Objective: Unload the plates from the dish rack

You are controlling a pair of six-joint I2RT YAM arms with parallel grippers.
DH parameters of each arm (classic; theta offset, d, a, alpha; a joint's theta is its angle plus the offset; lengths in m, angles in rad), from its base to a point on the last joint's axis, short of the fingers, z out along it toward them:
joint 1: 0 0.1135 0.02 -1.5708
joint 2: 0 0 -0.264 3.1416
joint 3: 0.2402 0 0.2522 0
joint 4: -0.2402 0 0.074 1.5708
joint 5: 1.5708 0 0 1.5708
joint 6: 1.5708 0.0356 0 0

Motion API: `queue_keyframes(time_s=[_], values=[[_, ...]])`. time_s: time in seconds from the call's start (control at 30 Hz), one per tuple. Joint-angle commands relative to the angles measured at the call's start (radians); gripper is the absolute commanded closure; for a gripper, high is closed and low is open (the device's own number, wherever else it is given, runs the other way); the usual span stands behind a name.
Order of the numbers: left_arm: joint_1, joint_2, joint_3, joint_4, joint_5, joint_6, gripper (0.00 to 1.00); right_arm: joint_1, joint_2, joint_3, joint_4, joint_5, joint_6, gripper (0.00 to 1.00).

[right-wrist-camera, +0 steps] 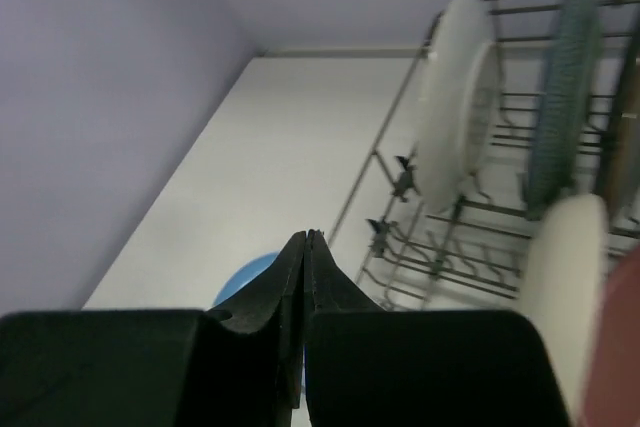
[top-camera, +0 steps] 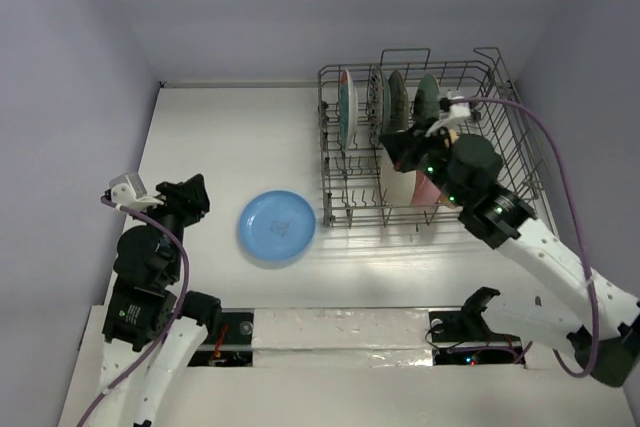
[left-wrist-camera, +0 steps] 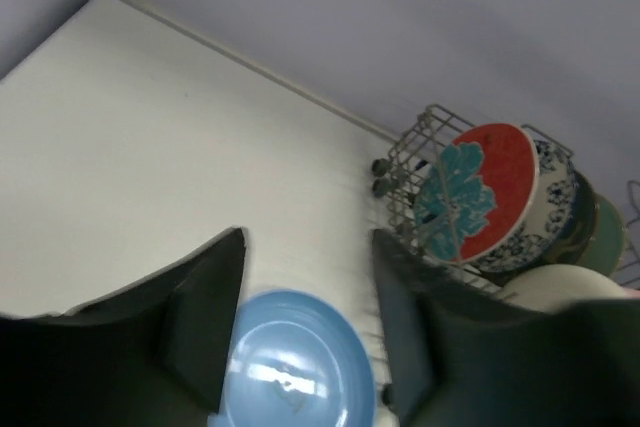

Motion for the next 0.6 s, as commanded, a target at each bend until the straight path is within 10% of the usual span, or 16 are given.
queue_keyframes(time_s=[0.0,0.07,0.17,0.3,0.57], values=[[-0.009,0.011,-0.011,0.059,0.052,0.020,0.60,-0.091,-0.062,-0.056,-0.094,-0.011,-0.005,0.97],[-0.009,0.013,-0.014,0.061,0.076,0.037,0.85,-0.200,-0.097,-0.071,-0.128,-0.057,-0.013,0.91],[-0.009,0.013,-0.017,0.068,0.106,0.049,0.95,-0.325,-0.111,-0.100,-0.162,-0.111,-0.016,0.68],[-0.009,0.014,-0.020,0.071,0.120,0.049,0.90,-0.410,-0.085,-0.135,-0.149,-0.158,-0.005,0.40],[-0.009,0.013,-0.020,0.070,0.121,0.052,0.71,-0.432,0.019,-0.217,-0.018,-0.338,0.035,0.45]])
